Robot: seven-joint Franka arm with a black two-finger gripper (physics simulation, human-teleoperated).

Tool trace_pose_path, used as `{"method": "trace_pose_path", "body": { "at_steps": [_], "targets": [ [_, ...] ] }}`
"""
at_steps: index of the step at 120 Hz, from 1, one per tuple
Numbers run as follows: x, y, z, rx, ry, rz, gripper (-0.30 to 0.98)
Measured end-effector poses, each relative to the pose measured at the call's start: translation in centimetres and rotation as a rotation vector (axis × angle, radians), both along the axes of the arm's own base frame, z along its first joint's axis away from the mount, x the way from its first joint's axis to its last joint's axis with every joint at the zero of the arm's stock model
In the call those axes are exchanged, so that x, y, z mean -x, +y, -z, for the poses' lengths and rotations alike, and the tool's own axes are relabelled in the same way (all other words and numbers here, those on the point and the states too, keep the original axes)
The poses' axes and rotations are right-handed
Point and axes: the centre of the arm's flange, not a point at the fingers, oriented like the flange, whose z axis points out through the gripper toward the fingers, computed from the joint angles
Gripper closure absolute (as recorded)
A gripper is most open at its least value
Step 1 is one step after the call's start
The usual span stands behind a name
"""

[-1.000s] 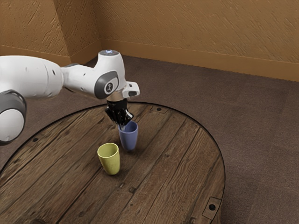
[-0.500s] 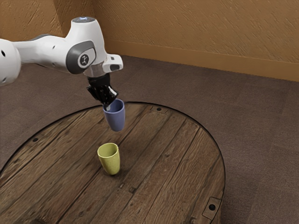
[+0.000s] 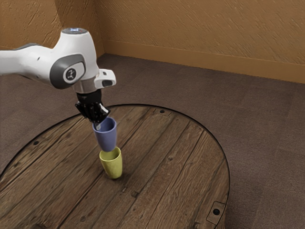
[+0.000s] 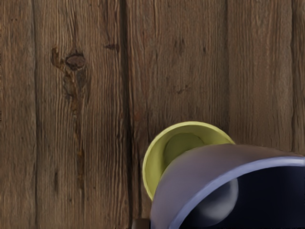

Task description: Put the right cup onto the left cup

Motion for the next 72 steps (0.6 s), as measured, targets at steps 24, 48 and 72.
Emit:
{"method": "trace_pose_path", "body": {
  "at_steps": [24,48,72],
  "targets": [
    [-0.4,0.6,1.8,-0.004,0.019,-0.047,0.79],
    [-1.2,0.5,3.7,-0.006,0.023,-0.071,0.79],
    [-1.8,0.3,5.6,-0.008,0.032,-0.086,0.71]
  ]
}}
